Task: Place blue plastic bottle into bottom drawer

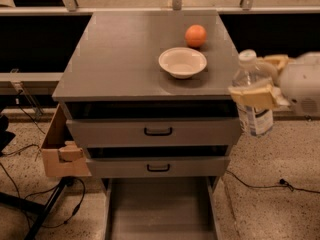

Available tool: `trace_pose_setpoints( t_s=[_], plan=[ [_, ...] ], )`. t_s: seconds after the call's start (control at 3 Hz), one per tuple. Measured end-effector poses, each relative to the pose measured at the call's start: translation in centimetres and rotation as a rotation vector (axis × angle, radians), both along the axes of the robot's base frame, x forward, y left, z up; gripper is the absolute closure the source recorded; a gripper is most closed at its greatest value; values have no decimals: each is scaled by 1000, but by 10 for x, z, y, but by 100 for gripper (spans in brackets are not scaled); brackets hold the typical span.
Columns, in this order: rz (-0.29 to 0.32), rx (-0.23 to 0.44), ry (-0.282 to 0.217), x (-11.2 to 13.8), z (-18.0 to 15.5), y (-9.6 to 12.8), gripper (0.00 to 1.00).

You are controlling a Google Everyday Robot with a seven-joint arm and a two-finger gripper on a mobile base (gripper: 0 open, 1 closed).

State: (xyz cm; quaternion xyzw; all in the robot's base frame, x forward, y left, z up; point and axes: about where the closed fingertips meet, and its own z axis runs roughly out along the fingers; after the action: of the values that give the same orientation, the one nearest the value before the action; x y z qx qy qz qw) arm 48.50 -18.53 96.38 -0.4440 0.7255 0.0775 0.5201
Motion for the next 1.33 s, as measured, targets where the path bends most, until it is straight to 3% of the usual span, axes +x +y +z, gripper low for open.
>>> trace_pose_setpoints(
  t_s=[0.33, 1.0, 1.33],
  plan=[
    [85, 188, 5, -2, -57, 3, 100],
    [272, 358, 5, 11, -160, -2, 100],
    [284, 466, 34, -4, -239, -11, 100]
  ],
)
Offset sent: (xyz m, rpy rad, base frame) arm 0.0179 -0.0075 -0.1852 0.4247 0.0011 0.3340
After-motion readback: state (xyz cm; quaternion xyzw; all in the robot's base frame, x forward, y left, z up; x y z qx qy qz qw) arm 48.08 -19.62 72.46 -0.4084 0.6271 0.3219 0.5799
